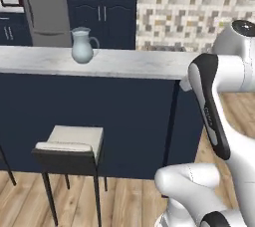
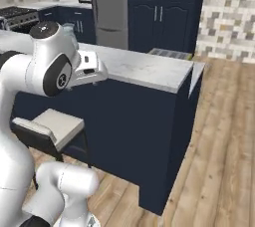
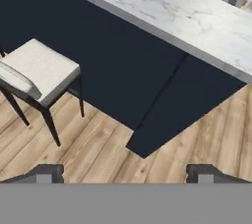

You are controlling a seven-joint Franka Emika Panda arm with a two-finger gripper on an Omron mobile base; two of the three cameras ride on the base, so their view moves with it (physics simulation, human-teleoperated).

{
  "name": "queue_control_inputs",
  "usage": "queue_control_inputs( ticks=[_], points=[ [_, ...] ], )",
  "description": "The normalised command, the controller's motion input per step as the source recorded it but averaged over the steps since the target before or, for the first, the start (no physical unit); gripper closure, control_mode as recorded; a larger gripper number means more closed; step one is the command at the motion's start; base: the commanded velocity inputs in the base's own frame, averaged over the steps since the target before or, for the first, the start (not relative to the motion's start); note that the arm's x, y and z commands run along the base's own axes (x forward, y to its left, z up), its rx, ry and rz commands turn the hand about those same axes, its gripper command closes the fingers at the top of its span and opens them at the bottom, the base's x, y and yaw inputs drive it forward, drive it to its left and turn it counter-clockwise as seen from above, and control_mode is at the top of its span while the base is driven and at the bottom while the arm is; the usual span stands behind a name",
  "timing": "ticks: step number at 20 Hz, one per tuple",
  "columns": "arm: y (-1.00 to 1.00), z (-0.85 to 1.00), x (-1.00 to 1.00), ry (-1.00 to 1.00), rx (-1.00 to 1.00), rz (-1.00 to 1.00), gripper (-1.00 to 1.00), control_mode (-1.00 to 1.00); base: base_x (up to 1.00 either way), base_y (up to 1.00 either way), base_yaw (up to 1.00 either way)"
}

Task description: Place the pitcher and cup on the dining counter for serving.

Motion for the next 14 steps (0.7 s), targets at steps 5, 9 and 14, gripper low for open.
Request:
queue_control_inputs(
  ticks=[5, 9, 14],
  points=[
    [0.00, 0.00, 0.00, 0.00, 0.00, 0.00, -1.00, 1.00, 0.02, -1.00, -0.27],
    [0.00, 0.00, 0.00, 0.00, 0.00, 0.00, -1.00, 1.00, 0.29, -1.00, -0.23],
    [0.00, 0.00, 0.00, 0.00, 0.00, 0.00, -1.00, 1.00, 0.59, -1.00, -0.16]
  ],
)
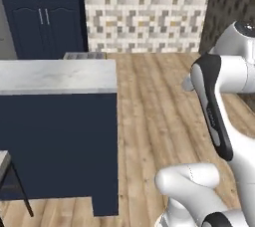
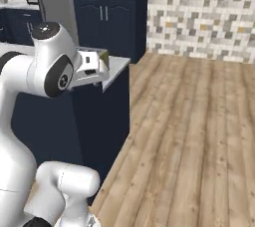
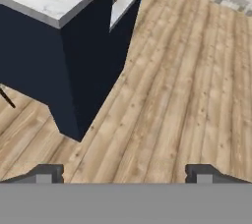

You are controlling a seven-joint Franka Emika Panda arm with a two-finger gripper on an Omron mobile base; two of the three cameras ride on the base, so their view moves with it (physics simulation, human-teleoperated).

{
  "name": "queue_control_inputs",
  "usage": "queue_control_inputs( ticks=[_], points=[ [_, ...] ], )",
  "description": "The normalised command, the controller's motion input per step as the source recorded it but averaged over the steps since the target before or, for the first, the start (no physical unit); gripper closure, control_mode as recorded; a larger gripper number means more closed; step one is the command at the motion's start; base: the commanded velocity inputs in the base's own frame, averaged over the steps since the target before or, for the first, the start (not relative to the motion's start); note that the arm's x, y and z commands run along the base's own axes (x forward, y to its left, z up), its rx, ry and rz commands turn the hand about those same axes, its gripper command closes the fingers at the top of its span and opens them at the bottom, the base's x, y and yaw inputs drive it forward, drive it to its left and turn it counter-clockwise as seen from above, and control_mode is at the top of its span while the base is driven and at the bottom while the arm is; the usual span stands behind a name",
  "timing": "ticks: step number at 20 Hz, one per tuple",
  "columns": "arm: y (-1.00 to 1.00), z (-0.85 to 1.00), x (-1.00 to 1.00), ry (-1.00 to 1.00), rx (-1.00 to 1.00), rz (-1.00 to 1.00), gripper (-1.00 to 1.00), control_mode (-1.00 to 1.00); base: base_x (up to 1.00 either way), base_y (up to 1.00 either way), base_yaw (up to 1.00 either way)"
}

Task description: Place the pitcher and cup on the dining counter for serving.

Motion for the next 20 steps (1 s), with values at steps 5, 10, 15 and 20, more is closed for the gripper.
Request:
queue_control_inputs(
  ticks=[5, 10, 15, 20],
  points=[
    [0.00, 0.00, 0.00, 0.00, 0.00, 0.00, -1.00, 1.00, 0.97, -0.91, 0.02],
    [0.00, 0.00, 0.00, 0.00, 0.00, 0.00, -1.00, 1.00, 1.00, -0.68, 0.41],
    [0.00, 0.00, 0.00, 0.00, 0.00, 0.00, -1.00, 1.00, 1.00, -0.45, 0.58],
    [0.00, 0.00, 0.00, 0.00, 0.00, 0.00, -1.00, 1.00, 0.98, -0.58, 0.57]
  ],
)
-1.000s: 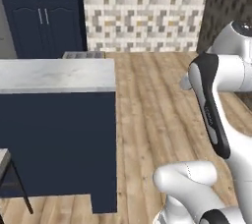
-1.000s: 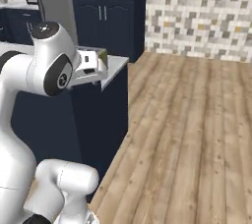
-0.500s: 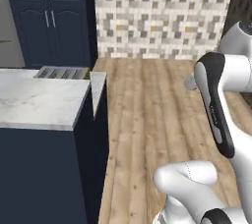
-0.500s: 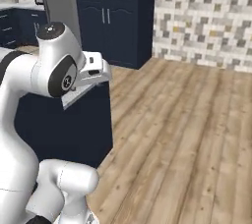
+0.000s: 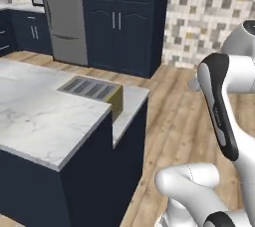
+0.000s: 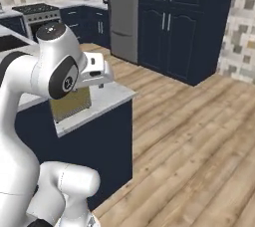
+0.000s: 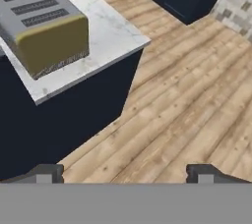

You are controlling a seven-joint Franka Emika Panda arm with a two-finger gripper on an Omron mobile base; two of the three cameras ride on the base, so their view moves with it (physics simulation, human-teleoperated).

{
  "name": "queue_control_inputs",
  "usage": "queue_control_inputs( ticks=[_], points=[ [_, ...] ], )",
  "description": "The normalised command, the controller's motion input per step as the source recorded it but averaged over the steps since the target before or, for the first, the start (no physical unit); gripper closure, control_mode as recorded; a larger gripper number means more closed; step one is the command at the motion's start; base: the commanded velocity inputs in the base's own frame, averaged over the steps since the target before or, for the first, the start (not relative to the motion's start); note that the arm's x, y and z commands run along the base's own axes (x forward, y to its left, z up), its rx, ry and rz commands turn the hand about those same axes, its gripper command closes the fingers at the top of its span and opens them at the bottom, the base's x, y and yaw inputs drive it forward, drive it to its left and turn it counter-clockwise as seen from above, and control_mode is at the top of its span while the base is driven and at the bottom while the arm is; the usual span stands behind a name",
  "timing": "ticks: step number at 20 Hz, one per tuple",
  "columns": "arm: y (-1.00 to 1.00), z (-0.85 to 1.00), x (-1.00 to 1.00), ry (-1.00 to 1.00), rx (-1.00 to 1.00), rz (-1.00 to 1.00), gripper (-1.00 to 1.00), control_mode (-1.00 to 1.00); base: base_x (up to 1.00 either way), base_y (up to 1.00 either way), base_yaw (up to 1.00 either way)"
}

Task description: Place the pitcher and cup on the dining counter for serving.

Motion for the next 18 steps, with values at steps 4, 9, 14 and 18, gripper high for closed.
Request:
queue_control_inputs(
  ticks=[4, 9, 14, 18],
  points=[
    [0.00, 0.00, 0.00, 0.00, 0.00, 0.00, -1.00, 1.00, 0.74, -0.94, 0.48],
    [0.00, 0.00, 0.00, 0.00, 0.00, 0.00, -1.00, 1.00, 0.54, -1.00, 0.42],
    [0.00, 0.00, 0.00, 0.00, 0.00, 0.00, -1.00, 1.00, 0.43, -1.00, 0.39],
    [0.00, 0.00, 0.00, 0.00, 0.00, 0.00, -1.00, 1.00, 0.41, -1.00, 0.39]
  ],
)
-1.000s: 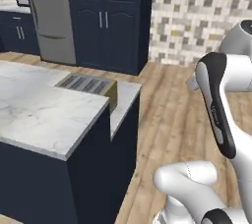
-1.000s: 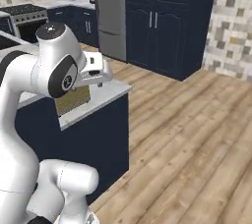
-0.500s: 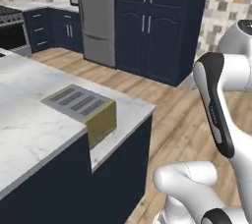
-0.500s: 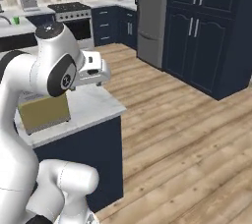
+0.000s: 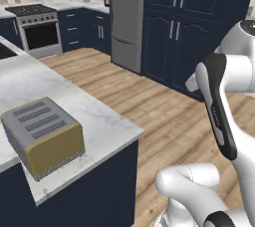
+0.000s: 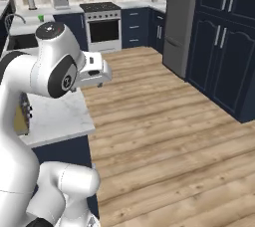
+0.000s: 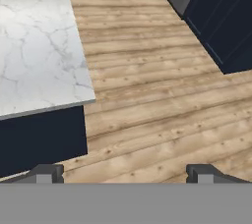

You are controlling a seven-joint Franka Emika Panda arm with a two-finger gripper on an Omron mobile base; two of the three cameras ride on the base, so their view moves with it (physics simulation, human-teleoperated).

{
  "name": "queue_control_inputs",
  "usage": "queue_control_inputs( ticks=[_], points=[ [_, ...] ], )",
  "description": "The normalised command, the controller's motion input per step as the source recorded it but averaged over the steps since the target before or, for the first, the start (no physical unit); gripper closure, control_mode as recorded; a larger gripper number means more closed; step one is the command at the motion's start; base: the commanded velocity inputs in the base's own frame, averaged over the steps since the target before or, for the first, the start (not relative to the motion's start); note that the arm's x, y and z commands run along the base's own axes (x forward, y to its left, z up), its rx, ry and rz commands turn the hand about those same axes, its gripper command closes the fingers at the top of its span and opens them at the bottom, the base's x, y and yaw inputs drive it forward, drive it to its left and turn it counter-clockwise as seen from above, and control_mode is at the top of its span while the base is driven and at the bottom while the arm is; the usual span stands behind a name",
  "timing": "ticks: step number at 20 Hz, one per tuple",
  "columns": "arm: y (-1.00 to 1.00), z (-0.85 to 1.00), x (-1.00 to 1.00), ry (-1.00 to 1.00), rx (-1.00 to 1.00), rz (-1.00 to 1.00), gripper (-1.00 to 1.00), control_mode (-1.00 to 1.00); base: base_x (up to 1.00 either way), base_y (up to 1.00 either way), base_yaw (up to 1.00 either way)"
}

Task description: Place the pitcher and cup on the dining counter for serving.

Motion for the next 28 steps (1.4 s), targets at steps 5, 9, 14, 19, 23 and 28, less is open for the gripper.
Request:
queue_control_inputs(
  ticks=[5, 9, 14, 19, 23, 28],
  points=[
    [0.00, 0.00, 0.00, 0.00, 0.00, 0.00, -1.00, 1.00, 0.31, -1.00, 0.40],
    [0.00, 0.00, 0.00, 0.00, 0.00, 0.00, -1.00, 1.00, 0.24, -1.00, 0.44],
    [0.00, 0.00, 0.00, 0.00, 0.00, 0.00, -1.00, 1.00, 0.31, -0.99, 0.50],
    [0.00, 0.00, 0.00, 0.00, 0.00, 0.00, -1.00, 1.00, 0.38, -0.90, 0.56],
    [0.00, 0.00, 0.00, 0.00, 0.00, 0.00, -1.00, 1.00, 0.45, -0.88, 0.56],
    [0.00, 0.00, 0.00, 0.00, 0.00, 0.00, -1.00, 1.00, 0.69, -0.84, 0.55]
  ],
)
